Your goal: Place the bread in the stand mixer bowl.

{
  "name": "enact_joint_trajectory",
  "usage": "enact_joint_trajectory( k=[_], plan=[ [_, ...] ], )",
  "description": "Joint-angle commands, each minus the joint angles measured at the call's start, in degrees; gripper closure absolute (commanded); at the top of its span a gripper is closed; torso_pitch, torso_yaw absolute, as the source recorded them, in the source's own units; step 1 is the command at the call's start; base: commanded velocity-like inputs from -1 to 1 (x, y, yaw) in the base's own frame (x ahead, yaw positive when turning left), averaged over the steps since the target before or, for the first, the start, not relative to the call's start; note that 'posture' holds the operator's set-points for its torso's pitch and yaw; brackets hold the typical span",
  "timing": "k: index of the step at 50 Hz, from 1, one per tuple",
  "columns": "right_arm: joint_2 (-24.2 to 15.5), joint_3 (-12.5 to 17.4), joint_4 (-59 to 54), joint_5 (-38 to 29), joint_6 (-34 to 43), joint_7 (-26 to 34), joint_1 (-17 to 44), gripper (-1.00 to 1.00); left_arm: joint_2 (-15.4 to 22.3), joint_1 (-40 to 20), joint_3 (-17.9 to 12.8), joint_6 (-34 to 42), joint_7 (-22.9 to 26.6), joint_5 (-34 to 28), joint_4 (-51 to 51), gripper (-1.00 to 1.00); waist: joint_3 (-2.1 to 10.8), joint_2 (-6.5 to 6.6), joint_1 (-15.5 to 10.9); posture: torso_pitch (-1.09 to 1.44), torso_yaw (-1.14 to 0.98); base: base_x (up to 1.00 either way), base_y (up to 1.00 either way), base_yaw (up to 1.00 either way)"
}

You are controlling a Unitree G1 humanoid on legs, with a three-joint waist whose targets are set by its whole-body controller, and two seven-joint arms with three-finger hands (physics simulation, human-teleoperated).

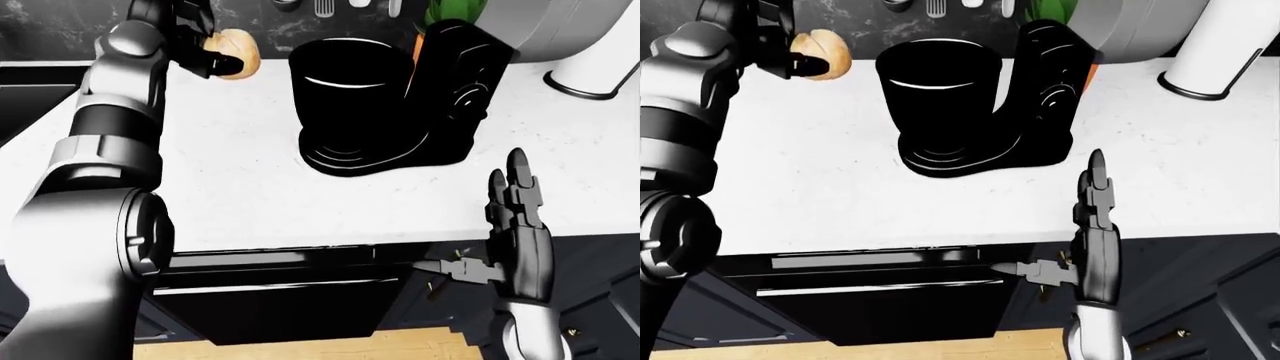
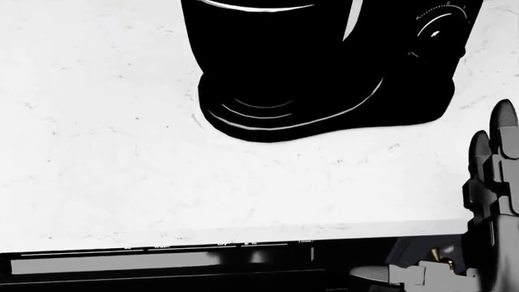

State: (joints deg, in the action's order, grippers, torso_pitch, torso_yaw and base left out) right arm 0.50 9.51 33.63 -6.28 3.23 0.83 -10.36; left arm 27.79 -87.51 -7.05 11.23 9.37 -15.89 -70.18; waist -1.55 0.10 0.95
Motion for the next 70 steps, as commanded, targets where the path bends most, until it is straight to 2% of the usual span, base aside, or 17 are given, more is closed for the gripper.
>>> enact_joint_trajectory(
  k=[1,41,64,70],
  plan=[
    [-0.2,0.2,2.2,0.2,-1.7,0.0,0.7,-1.0,0.4,-3.1,-0.2,-1.4,-0.3,-0.1,2.7,1.0,1.5,0.18,0.0,0.0,0.0,0.0,0.0,0.0],
    [0.0,0.0,2.4,0.3,-2.0,0.4,0.5,-1.0,-4.5,-11.1,0.2,-0.9,-1.4,0.4,1.3,1.0,1.25,-0.27,0.0,0.0,0.0,0.0,0.0,0.0],
    [0.1,0.3,4.0,0.5,-1.4,0.9,0.1,-1.0,-9.9,-10.7,0.3,-4.7,-3.3,4.8,1.9,1.0,1.14,-0.63,-0.1,0.0,0.0,0.0,0.0,0.0],
    [0.1,0.3,4.2,0.4,-1.1,1.0,0.2,-1.0,-10.3,-10.9,0.2,-6.4,-4.1,5.8,2.2,1.0,1.14,-0.67,-0.1,0.0,0.0,0.0,0.0,0.0]
  ],
)
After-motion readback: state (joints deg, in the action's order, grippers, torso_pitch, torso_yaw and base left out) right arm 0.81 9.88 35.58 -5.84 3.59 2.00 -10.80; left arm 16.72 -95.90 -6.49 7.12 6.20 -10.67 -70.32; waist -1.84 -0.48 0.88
